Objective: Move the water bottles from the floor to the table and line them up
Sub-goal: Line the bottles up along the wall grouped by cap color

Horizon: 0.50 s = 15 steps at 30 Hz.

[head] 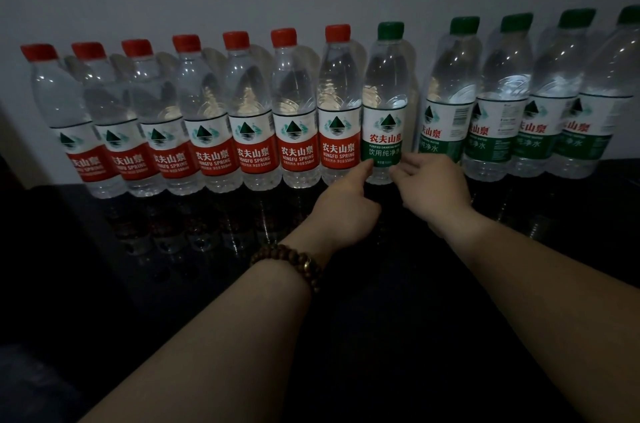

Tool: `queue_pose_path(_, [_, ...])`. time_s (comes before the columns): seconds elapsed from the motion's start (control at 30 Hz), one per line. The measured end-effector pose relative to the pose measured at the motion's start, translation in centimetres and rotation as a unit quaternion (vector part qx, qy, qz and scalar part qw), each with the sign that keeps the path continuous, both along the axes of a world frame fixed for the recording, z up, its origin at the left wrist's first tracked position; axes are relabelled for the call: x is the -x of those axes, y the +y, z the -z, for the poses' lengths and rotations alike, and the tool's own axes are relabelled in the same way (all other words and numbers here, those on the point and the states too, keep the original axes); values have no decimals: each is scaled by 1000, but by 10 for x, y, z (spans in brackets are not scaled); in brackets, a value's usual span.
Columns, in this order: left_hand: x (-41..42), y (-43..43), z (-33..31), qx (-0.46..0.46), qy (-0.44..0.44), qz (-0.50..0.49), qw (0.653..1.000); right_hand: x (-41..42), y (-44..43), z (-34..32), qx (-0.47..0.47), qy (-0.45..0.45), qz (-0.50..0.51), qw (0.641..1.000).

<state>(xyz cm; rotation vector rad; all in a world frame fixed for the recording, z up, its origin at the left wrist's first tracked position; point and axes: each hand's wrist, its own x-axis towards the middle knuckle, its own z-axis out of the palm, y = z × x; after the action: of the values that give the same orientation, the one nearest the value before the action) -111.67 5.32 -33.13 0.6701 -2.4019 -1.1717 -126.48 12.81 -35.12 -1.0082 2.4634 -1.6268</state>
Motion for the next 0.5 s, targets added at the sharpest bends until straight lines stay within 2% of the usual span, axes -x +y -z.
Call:
queue_pose_path(0.27, [-1,2,-1,0,23,-12,1000,-2,0,0,5,-14,15,1000])
queue_pose_path(0.4, [-4,4,-1,-63,78,-59,993,-2,-1,-1,10,-28,25,999])
queue_pose_path(0.5, [-5,5,-1,-70,96,-90,989,-2,-1,-1,7,-21,25,999])
